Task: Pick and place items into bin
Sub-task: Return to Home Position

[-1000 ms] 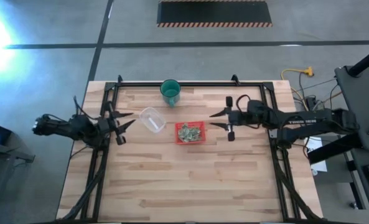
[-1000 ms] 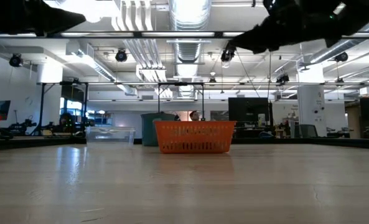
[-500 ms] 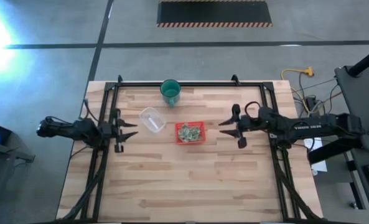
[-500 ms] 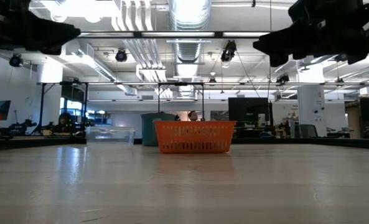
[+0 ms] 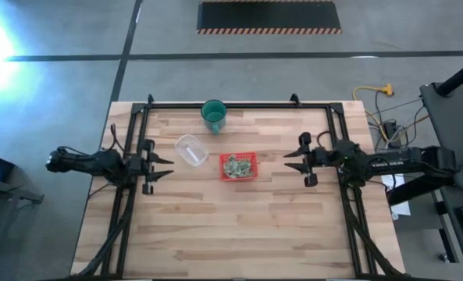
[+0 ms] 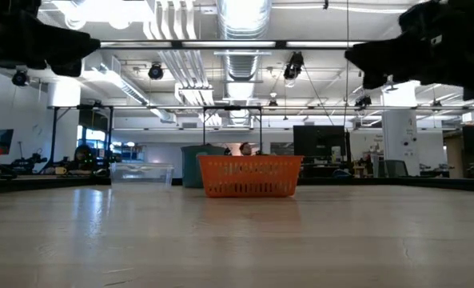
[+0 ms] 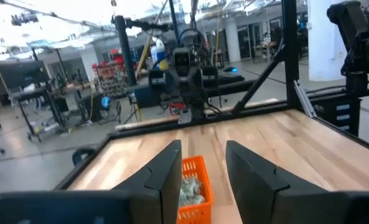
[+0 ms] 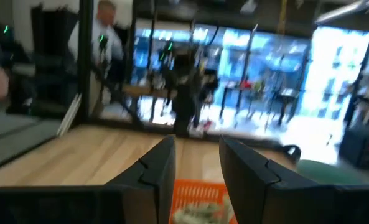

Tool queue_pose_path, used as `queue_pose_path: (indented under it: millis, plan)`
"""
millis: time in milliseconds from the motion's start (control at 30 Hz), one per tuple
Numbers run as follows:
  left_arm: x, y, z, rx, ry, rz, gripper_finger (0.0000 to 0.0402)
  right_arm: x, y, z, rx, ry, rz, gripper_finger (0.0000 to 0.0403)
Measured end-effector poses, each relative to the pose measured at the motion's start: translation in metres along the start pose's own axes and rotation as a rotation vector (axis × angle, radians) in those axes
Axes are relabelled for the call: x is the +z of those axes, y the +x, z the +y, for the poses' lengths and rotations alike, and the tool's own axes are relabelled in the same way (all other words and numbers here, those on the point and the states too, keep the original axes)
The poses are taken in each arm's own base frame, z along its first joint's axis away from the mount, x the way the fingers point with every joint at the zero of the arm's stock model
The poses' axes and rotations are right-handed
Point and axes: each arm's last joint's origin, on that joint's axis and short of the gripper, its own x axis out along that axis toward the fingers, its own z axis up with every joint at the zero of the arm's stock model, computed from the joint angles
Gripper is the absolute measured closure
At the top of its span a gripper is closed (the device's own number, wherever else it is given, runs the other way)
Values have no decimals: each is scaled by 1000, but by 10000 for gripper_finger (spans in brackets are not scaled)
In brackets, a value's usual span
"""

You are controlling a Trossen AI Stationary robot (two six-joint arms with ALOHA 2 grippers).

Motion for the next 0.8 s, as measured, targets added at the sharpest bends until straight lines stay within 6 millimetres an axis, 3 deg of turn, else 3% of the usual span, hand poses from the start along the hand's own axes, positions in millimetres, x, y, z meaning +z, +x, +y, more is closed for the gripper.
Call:
queue_pose_path:
  millis: [100,333,533,800]
  plan:
    - [-2,0,0,-2,-23,19,292,-3,-9,2,-34,4,-45,287]
    - [-2,0,1,32,-26,17,292,0,-7,15,-3,-62,-41,286]
    - [-2,0,1,34,-8,19,292,2,-10,24,-96,-106,-42,295]
    - [3,-3,2,26,-3,58,292,11,-27,25,-114,-70,-55,297]
